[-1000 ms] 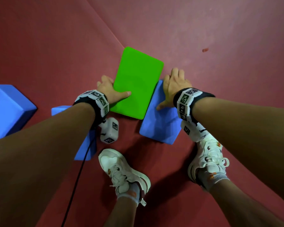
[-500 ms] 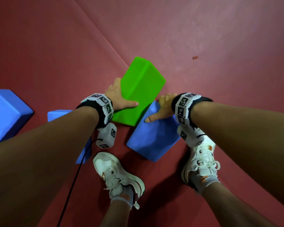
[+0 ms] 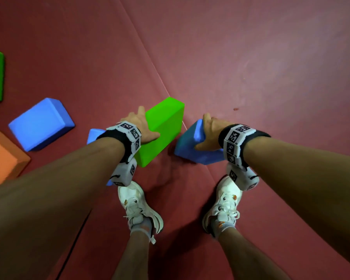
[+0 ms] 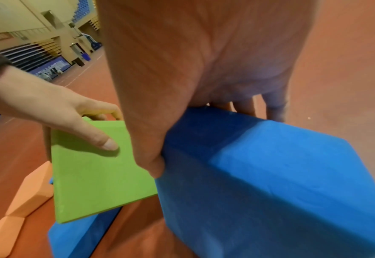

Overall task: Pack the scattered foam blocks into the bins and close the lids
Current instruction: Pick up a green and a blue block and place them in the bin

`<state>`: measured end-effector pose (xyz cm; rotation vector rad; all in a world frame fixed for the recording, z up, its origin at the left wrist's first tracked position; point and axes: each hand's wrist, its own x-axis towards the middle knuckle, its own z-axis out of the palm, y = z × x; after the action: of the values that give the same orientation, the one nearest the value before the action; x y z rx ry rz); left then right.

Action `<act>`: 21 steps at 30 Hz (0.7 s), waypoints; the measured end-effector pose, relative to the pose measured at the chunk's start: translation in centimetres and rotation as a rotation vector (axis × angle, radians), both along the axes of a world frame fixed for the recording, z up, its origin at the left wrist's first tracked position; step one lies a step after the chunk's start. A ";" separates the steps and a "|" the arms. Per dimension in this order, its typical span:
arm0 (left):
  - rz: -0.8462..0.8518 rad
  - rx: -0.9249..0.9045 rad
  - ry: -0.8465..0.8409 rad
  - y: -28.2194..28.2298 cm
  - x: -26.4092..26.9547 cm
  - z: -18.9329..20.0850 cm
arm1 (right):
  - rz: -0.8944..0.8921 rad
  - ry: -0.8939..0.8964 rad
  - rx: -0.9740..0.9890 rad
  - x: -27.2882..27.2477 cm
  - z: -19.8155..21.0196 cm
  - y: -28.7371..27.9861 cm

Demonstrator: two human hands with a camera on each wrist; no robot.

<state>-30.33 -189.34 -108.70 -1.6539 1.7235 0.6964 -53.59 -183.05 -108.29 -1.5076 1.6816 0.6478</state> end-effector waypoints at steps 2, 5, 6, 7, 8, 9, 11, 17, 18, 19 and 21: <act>0.068 0.016 -0.027 0.4 0.4 1.9 | 0.053 0.015 -0.034 0.1 2.1 -1.1; 0.182 0.000 -0.046 1.8 1.0 4.4 | 0.176 0.035 -0.091 1.1 4.6 -2.0; 0.212 -0.013 -0.055 2.5 1.4 5.1 | 0.211 0.038 -0.109 1.7 5.4 -2.1; 0.237 -0.028 -0.055 3.1 1.9 5.9 | 0.239 0.045 -0.125 2.4 6.2 -2.2; 0.269 -0.043 -0.048 4.1 2.8 6.7 | 0.278 0.052 -0.144 3.6 7.1 -2.0; 0.290 -0.060 -0.030 5.1 3.8 7.4 | 0.316 0.063 -0.162 4.7 7.7 -1.7; 0.313 -0.094 0.034 7.1 6.0 8.5 | 0.379 0.096 -0.174 7.1 8.7 -1.0; 0.389 -0.084 0.186 16.2 14.8 10.9 | 0.670 0.217 -0.089 15.6 9.6 4.2; 0.409 -0.082 0.198 18.0 16.2 11.1 | 0.708 0.222 -0.078 17.0 9.7 5.4; 0.447 -0.086 0.223 20.9 17.9 11.2 | 0.756 0.226 -0.073 18.8 9.8 7.3; 0.476 -0.083 0.277 24.5 19.5 11.5 | 0.791 0.241 -0.062 20.5 10.2 9.4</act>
<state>-10.84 -164.83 -97.17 -2.1385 1.5604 1.1314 -33.05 -173.69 -98.08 -2.2209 1.2279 1.2293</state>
